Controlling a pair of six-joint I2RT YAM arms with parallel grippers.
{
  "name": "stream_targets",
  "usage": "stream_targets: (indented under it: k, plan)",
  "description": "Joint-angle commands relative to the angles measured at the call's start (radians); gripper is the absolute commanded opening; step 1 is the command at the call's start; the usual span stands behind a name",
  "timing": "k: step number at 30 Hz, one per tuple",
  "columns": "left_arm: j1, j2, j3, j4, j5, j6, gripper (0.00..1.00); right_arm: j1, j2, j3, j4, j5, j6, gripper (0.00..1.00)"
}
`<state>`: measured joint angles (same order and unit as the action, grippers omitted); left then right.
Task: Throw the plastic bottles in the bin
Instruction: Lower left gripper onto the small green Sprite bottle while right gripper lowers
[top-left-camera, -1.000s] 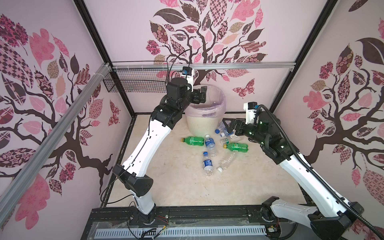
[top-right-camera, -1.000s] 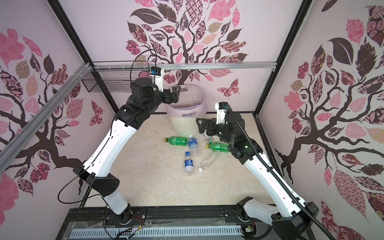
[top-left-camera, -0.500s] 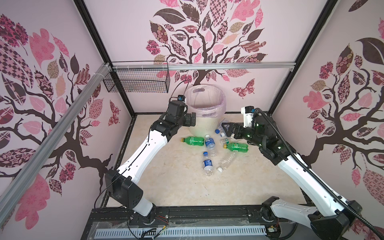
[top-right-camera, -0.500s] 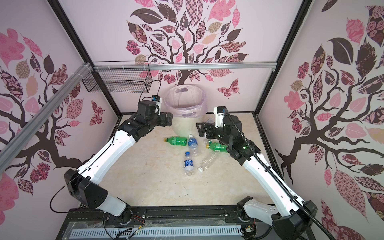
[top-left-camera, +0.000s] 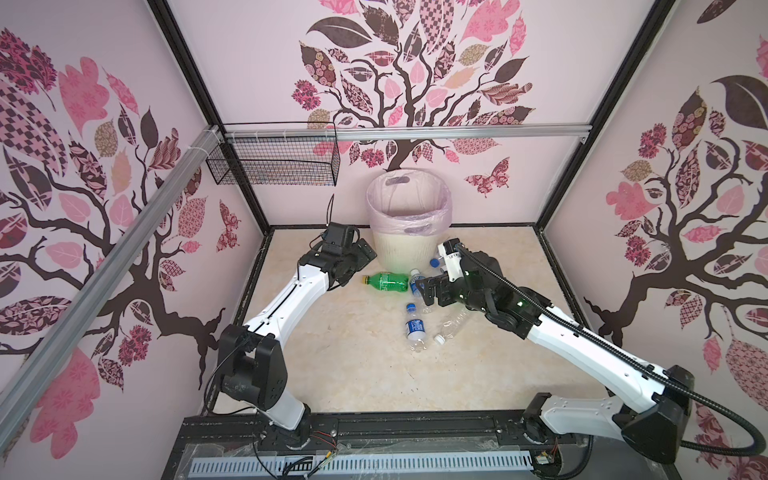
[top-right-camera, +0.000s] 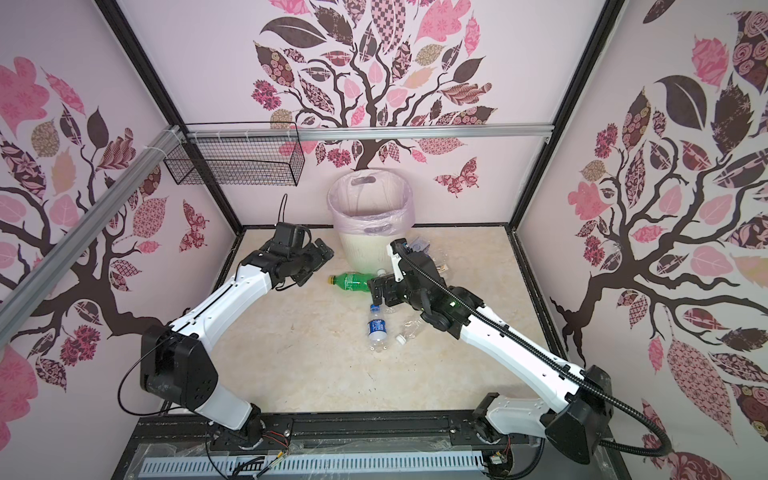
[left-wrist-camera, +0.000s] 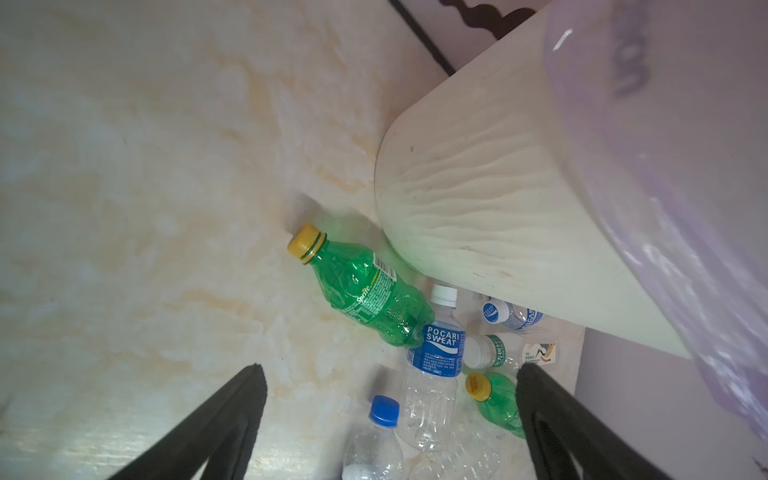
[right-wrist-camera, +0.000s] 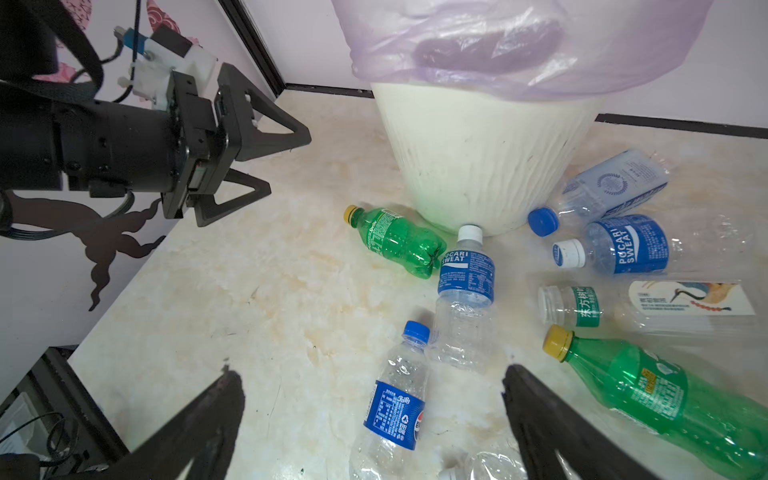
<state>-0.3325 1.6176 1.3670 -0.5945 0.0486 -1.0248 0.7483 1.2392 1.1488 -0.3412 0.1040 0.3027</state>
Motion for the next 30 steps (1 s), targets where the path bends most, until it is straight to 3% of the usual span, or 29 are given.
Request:
stream_targets:
  k: [1,13,30]
  plan:
    - [0.017,0.062,0.040,-0.076,0.049,-0.264,0.97,0.018,0.021,-0.006,-0.006,0.075,-0.016,1.00]
    - [0.041,0.230,0.026,0.020,0.084,-0.524,0.94,0.050,0.034,-0.076,0.019,0.114,-0.024,1.00]
    - [0.069,0.453,0.139,0.078,0.118,-0.587,0.75,0.054,0.059,-0.097,0.053,0.097,-0.009,1.00]
